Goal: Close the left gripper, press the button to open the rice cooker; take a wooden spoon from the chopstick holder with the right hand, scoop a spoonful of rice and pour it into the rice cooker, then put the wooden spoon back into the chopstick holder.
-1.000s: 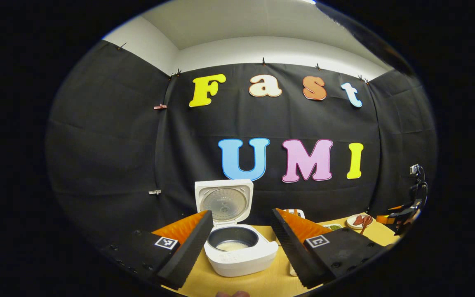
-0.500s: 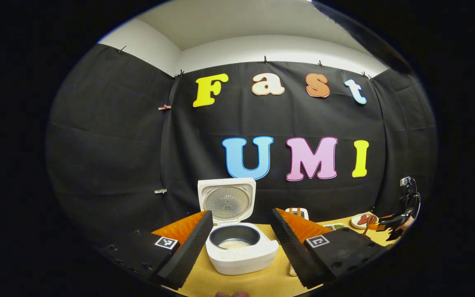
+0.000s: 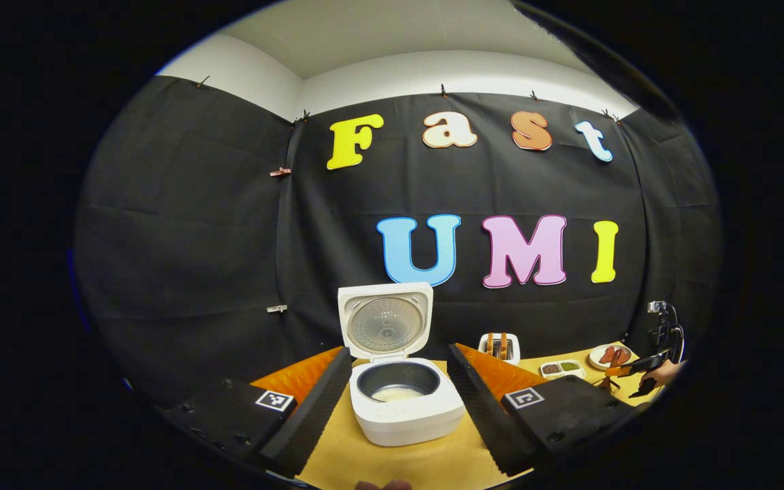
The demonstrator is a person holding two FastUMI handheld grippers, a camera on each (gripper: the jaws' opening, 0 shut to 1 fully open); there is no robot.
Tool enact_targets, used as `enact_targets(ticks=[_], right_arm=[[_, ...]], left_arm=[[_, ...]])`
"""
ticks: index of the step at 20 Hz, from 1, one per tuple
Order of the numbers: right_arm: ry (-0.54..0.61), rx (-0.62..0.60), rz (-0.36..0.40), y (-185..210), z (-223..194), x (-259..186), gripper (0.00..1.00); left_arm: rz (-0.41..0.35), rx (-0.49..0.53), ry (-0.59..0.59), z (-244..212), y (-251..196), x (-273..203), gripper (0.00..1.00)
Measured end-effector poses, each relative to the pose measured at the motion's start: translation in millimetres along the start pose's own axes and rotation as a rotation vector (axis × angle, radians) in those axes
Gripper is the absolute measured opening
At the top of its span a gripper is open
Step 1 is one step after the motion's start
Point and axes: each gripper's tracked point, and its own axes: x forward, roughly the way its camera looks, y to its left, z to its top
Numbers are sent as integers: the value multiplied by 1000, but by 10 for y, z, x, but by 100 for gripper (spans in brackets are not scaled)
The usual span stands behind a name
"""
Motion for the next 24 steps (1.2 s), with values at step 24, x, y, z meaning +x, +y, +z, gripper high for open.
enact_targets(ticks=[24], right_arm=[[-249, 45, 70, 444, 885, -833, 12]], left_arm=[[-41, -13, -1, -35, 226, -17, 97]])
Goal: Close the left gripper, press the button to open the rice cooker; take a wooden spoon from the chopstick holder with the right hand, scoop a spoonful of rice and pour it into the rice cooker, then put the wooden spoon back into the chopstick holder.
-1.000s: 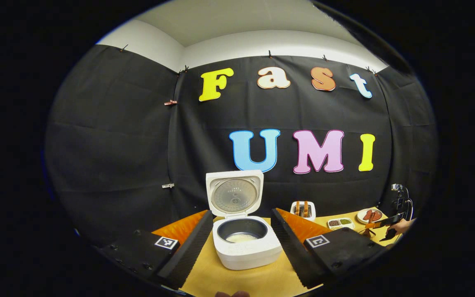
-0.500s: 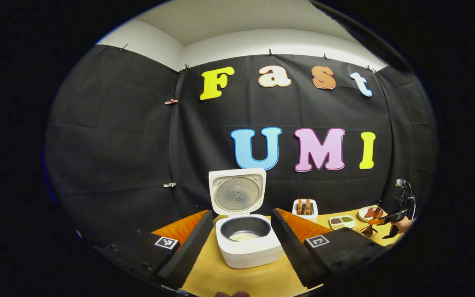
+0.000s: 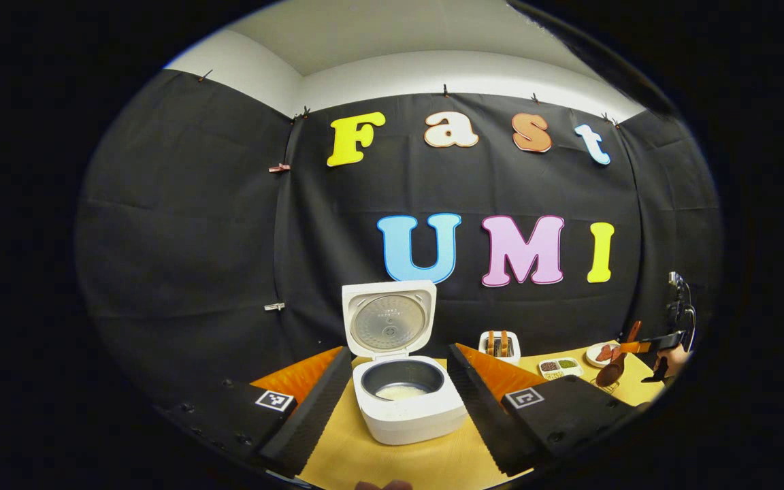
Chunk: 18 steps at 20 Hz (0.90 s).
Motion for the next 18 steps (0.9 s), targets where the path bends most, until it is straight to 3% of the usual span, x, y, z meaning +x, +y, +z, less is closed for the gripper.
enact_targets(ticks=[4, 8, 18], right_arm=[[-32, -9, 90, 663, 118, -124, 12], [15, -96, 125, 1280, -164, -41, 12], [189, -407, -89, 1475, -1301, 304, 12]], left_arm=[[-35, -3, 1, -22, 29, 29, 97], [-72, -19, -12, 16, 94, 63, 97], [-166, -17, -31, 33, 385, 232, 97]])
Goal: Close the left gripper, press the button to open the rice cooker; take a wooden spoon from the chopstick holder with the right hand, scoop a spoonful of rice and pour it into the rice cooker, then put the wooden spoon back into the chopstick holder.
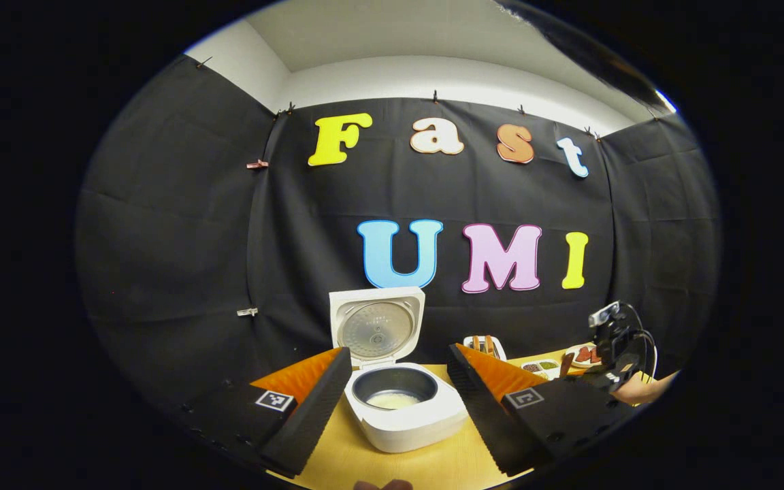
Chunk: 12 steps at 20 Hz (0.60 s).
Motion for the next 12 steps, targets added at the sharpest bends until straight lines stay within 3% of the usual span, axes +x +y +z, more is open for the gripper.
enact_targets(ticks=[1, 4, 9, 12], right_arm=[[23, -7, -19, 30, -95, 14, 16], [45, 107, -24, 199, -190, 3, 12], [53, 525, 63, 519, -189, 53, 12], [59, 682, 102, 603, -190, 103, 12]], left_arm=[[-8, 3, -1, 2, 40, 17, 97], [-26, -12, -3, -40, 128, 74, 97], [-38, -45, -5, -86, 274, 97, 97], [-31, -46, -8, -98, 347, 41, 97]])
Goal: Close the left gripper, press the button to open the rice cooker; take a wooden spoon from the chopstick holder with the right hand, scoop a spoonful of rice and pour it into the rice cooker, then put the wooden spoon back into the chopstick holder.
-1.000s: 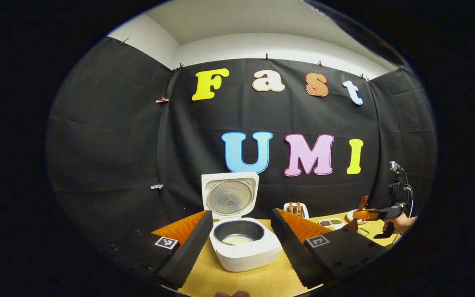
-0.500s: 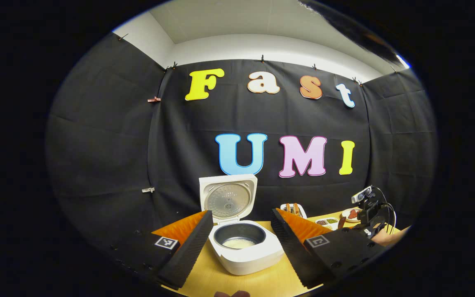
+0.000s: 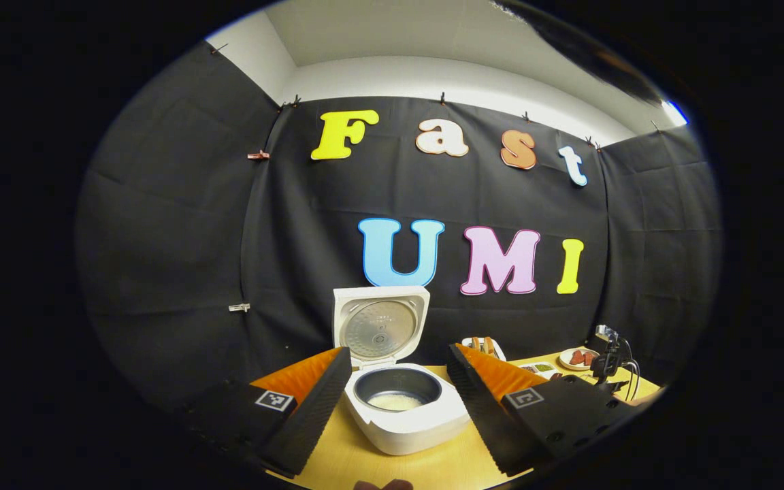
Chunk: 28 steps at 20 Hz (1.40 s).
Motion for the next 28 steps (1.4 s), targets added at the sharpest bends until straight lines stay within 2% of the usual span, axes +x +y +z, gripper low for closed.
enact_targets(ticks=[5, 12, 17, 23, 28], right_arm=[[12, 139, 35, -31, 23, -15, 12], [-78, 274, 13, -329, 457, -325, 12], [-120, 325, -3, -472, 724, -530, 12], [-136, 367, 41, -337, 983, -770, 12], [-166, 392, 137, 191, 1340, -956, 12]], left_arm=[[11, 5, 0, 22, 61, -94, 97], [18, -2, -9, 61, 35, -255, 97], [19, -20, -5, 28, 34, -325, 97], [2, -22, 10, -67, 89, -390, 97], [3, -31, 16, -133, 227, -410, 97]])
